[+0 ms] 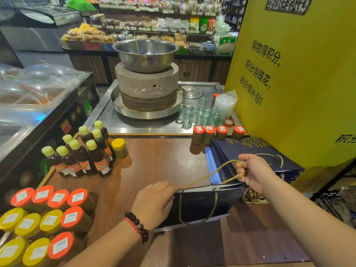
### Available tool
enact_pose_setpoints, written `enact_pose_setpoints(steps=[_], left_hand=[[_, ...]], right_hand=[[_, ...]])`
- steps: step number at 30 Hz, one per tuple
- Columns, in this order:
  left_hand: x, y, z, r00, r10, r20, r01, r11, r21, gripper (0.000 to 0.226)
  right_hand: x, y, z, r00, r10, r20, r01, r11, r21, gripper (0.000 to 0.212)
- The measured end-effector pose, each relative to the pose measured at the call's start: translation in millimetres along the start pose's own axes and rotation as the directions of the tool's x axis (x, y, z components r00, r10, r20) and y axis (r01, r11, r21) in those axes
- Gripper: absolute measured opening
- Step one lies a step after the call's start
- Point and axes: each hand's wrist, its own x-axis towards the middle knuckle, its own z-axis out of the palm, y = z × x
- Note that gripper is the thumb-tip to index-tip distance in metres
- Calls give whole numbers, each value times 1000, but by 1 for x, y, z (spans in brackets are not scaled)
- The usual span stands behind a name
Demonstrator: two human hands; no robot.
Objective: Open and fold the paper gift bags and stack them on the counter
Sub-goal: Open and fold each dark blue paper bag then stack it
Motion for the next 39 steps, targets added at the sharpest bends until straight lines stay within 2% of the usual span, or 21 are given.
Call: enact_pose_setpoints(steps=[2, 3, 4, 5, 6, 8, 10, 11, 13, 16, 19, 21, 23, 26, 27, 29, 30, 34, 36, 39], left_hand=[[0, 1, -1, 1000, -3, 8, 3, 1000, 11, 24], [0, 1, -1, 1000, -10, 10, 10, 1000, 12, 24], [0, 2, -2, 1000, -24, 13, 24, 1000, 11, 24], [1, 1, -2, 999, -46, 17, 46, 999, 14, 24], [2, 1, -3, 997, -65, 29, 65, 998, 17, 23], [5, 2, -4, 993, -76, 92, 73, 997, 30, 23], [10, 5, -8, 980, -69, 188, 64, 997, 33, 28], [11, 6, -9, 971, -75, 229, 69, 997, 32, 29], [14, 8, -10, 963, -92, 254, 81, 995, 51, 25], [24, 10, -15, 962, -127, 241, 107, 990, 92, 20], [34, 11, -19, 970, -121, 210, 93, 986, 139, 19], [39, 9, -22, 981, -105, 161, 84, 987, 136, 16], [43, 4, -23, 990, -94, 107, 81, 989, 123, 9], [43, -5, -17, 996, -64, 69, 54, 988, 142, 3], [40, -8, -12, 996, -57, 74, 46, 988, 146, 1], [30, -13, 6, 989, -75, 124, 57, 988, 143, 8], [23, -16, 18, 983, -92, 157, 70, 987, 142, 11], [-12, -26, 66, 937, -136, 322, 88, 983, 158, 21], [-29, -30, 90, 915, -148, 376, 94, 983, 159, 31], [-50, -31, 125, 886, -189, 423, 138, 979, 147, 38]], right_hand=[[-1, -1, 2, 999, -46, -13, 45, 999, -24, 29], [-2, -2, 3, 995, -98, -21, 96, 989, -109, 28], [-4, -2, 5, 985, -173, -15, 163, 951, -264, 24], [-5, -2, 6, 965, -262, 15, 239, 857, -457, 19], [-7, 0, 7, 936, -342, 84, 315, 708, -632, 17], [-13, 5, 8, 862, -410, 298, 449, 347, -823, 30], [-20, 10, 10, 819, -305, 486, 526, 59, -849, 44], [-25, 12, 12, 812, -217, 542, 553, -11, -833, 46], [-31, 19, 13, 798, -74, 598, 592, -82, -801, 47], [-30, 29, 11, 762, -19, 648, 627, -231, -744, 37], [-23, 29, 11, 736, -120, 666, 615, -291, -733, 11], [-19, 27, 12, 715, -173, 677, 609, -320, -726, 4], [-15, 28, 14, 681, -252, 687, 607, -330, -723, 5], [-9, 40, 18, 538, -409, 737, 619, -402, -675, 14], [-6, 48, 19, 527, -422, 738, 624, -398, -673, 19], [2, 72, 20, 567, -393, 724, 646, -333, -687, 28], [7, 86, 19, 562, -388, 731, 660, -323, -679, 32], [20, 152, 14, 584, -287, 759, 689, -320, -651, 43], [26, 187, 13, 587, -245, 771, 708, -306, -636, 45], [35, 233, 9, 630, -201, 750, 694, -286, -661, 46]])
